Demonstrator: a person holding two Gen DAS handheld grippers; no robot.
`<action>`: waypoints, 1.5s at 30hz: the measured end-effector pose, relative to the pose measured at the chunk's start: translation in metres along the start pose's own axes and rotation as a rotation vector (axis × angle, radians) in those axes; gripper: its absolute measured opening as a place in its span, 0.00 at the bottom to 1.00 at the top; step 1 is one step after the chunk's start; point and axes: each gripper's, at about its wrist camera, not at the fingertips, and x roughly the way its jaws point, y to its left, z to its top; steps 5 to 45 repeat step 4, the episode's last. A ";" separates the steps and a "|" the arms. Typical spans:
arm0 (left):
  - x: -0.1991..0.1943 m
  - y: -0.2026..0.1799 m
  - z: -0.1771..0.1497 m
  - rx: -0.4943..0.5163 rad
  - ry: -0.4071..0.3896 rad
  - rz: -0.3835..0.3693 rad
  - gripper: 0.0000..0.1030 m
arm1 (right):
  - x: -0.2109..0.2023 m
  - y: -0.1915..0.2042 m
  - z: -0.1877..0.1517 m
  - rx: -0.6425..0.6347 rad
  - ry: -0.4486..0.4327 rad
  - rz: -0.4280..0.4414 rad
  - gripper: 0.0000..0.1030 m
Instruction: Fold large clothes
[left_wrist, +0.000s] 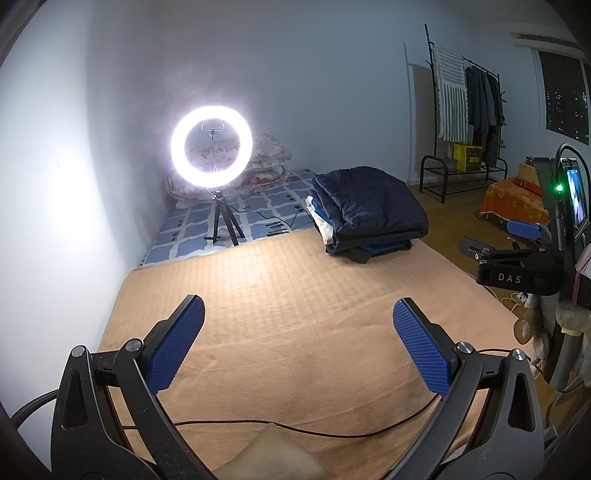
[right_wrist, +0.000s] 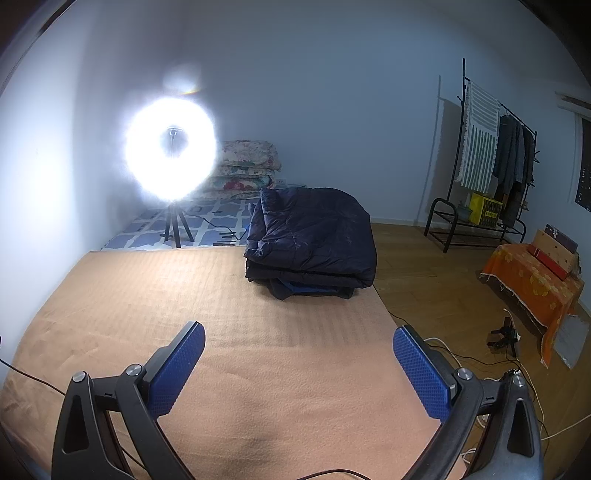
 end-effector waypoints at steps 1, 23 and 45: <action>0.000 0.000 0.000 0.005 -0.006 0.005 1.00 | 0.000 0.001 0.000 -0.001 0.000 0.000 1.00; 0.001 0.002 0.002 0.004 -0.004 0.008 1.00 | 0.000 0.001 0.000 0.001 0.002 0.000 1.00; 0.001 0.002 0.002 0.004 -0.004 0.008 1.00 | 0.000 0.001 0.000 0.001 0.002 0.000 1.00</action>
